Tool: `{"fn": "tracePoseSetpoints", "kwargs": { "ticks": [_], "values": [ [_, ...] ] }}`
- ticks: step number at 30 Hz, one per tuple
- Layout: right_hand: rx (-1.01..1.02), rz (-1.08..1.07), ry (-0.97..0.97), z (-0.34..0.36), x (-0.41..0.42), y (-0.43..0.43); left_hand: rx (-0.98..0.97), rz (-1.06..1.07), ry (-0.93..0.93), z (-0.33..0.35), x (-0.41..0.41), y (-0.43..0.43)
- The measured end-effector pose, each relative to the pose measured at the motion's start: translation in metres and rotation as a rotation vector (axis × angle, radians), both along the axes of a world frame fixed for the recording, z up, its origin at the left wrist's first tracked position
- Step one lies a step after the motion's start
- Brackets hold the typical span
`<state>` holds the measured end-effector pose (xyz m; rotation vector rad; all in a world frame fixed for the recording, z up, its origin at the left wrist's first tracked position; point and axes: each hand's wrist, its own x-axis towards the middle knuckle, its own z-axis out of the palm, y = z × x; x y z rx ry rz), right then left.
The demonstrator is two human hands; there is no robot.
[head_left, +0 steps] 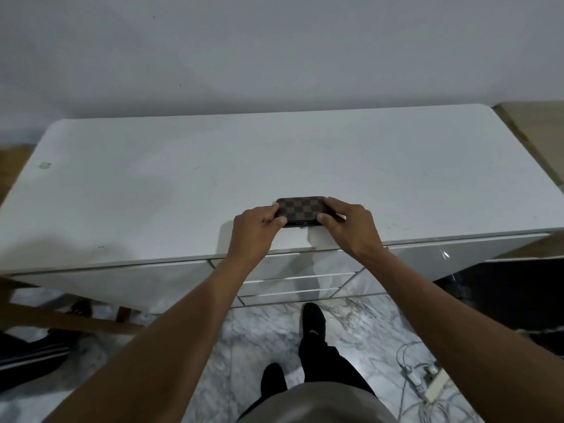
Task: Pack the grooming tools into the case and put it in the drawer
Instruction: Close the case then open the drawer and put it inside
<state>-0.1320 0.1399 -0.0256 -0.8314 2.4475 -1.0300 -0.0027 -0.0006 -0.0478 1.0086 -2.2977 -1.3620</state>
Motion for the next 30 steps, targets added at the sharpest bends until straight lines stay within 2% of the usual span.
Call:
{"fn": "tracePoseSetpoints", "kwargs": {
  "ticks": [4, 9, 25, 30],
  "values": [
    [0.078, 0.066, 0.101, -0.007, -0.003, -0.005, -0.211, -0.079, -0.042, 0.0, -0.002, -0.001],
    [0.142, 0.093, 0.168, -0.008, -0.004, -0.008, -0.33, -0.171, -0.091, -0.005, -0.006, -0.006],
    [0.268, 0.008, 0.168, -0.01, 0.004, -0.021, -0.366, -0.146, -0.181, -0.006, -0.015, -0.004],
    [0.208, -0.021, 0.13, -0.013, 0.003, -0.019, -0.376, -0.166, -0.161, -0.007, -0.013, -0.002]
  ]
}}
